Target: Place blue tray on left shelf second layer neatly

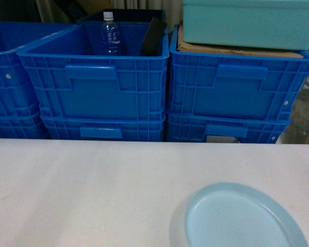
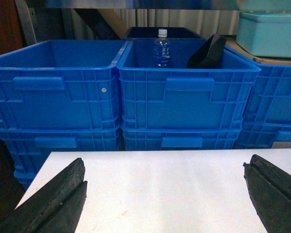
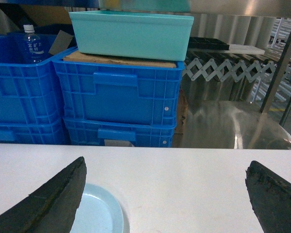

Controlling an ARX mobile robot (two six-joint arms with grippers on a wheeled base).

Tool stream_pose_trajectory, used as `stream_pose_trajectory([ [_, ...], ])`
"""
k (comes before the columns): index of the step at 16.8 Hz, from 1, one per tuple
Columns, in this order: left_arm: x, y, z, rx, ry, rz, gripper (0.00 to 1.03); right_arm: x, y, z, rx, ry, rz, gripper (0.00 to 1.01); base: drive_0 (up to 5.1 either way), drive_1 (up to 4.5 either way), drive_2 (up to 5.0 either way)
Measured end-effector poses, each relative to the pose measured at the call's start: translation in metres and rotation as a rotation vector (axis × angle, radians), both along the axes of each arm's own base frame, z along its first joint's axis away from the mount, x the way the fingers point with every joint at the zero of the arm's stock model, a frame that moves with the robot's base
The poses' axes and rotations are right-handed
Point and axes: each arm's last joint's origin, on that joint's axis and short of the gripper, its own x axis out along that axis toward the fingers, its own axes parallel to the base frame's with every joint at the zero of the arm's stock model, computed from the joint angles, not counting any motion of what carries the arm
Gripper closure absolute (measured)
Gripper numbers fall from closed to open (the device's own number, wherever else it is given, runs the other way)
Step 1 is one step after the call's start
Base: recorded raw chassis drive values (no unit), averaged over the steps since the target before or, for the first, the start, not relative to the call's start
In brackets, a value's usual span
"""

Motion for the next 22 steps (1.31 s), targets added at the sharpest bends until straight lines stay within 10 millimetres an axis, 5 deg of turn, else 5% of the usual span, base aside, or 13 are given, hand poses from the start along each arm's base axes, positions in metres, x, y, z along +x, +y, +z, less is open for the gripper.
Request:
stream_pose_trajectory([
  [22, 0.0, 0.0, 0.0, 0.0, 0.0, 0.0, 0.05, 0.0, 0.0, 0.0, 0.0, 0.0, 0.0, 0.03, 0.0, 0.0, 0.0],
])
